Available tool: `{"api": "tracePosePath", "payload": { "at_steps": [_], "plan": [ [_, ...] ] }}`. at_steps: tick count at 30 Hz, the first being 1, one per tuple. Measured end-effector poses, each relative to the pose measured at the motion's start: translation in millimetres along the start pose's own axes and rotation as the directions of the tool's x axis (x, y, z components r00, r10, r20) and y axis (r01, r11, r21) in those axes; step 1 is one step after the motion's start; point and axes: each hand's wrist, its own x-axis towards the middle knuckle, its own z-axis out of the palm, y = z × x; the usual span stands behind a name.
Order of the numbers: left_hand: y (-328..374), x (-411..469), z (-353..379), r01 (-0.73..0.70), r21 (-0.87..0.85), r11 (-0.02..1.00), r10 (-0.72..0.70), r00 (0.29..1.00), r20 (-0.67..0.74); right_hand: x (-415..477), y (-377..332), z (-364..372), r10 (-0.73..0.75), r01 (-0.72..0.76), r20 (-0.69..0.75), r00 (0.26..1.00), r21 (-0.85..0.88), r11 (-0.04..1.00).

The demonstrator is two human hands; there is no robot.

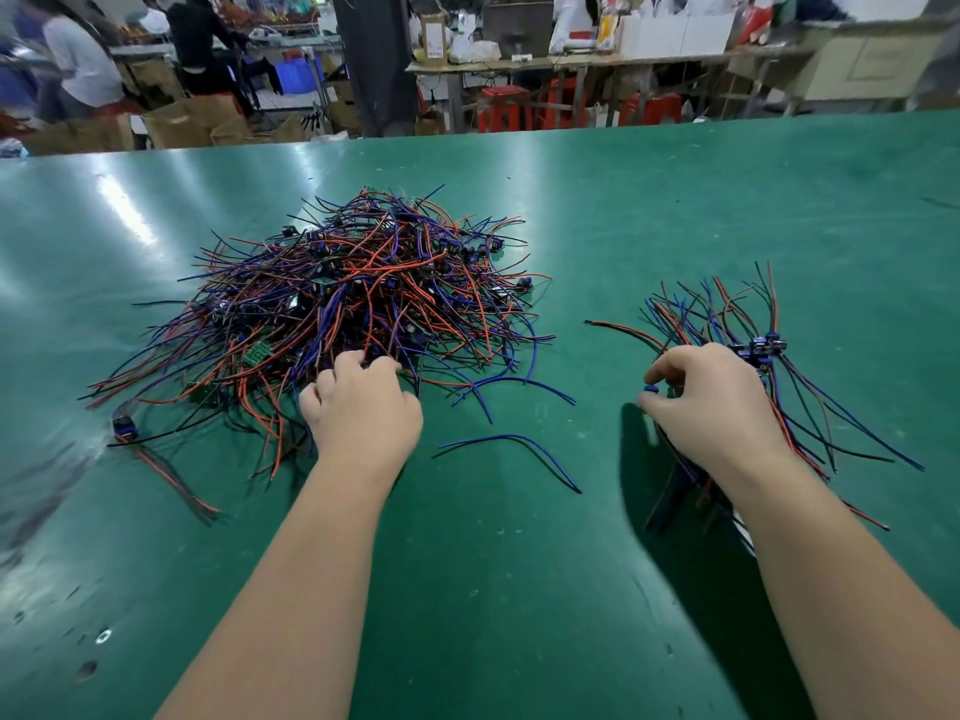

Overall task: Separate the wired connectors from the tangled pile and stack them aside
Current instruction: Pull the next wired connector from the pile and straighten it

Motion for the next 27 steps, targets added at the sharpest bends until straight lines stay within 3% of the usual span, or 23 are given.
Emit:
{"api": "tracePosePath", "payload": {
  "at_steps": [3, 7, 11, 15, 18, 19, 20, 22, 25, 27],
  "plan": [
    [-3, 4, 0, -0.028, -0.035, 0.999, 0.026, 0.999, -0.044, -3, -4, -1, -0.014, 0.015, -0.023, 1.000, 0.064, 0.998],
    [-7, 6, -2, -0.086, -0.234, 0.969, 0.055, 0.989, -0.135, -7, -10, -1, -0.041, 0.043, -0.022, 0.999, 0.102, 0.994],
    [2, 1, -6, -0.161, -0.289, 0.944, 0.058, 0.940, -0.335, -10, -16, -3, -0.083, 0.094, -0.064, 0.994, 0.189, 0.977],
    [15, -8, -13, -0.363, -0.402, 0.841, 0.086, 0.822, -0.562, -14, -25, -4, -0.080, 0.089, -0.040, 0.996, 0.418, 0.904],
    [25, -16, -21, -0.592, -0.297, 0.749, 0.189, 0.621, -0.761, -17, -33, -2, -0.100, 0.009, 0.109, 0.989, 0.635, 0.772],
    [28, -20, -22, -0.671, -0.314, 0.672, 0.205, 0.575, -0.792, -18, -35, 0, -0.112, -0.015, 0.145, 0.983, 0.676, 0.737],
    [33, -24, -24, -0.734, -0.395, 0.552, 0.194, 0.574, -0.795, -18, -36, 1, -0.123, -0.036, 0.173, 0.977, 0.707, 0.706],
    [44, -33, -29, -0.720, -0.642, 0.264, 0.141, 0.687, -0.713, -19, -38, 2, -0.140, -0.057, 0.199, 0.970, 0.745, 0.665],
    [52, -40, -37, -0.498, -0.867, 0.014, 0.024, 0.867, -0.498, -17, -35, 2, -0.127, -0.050, 0.182, 0.975, 0.736, 0.675],
    [55, -42, -42, -0.260, -0.943, -0.208, -0.015, 0.965, -0.263, -16, -32, 3, -0.110, -0.053, 0.177, 0.978, 0.720, 0.692]
  ]
}}
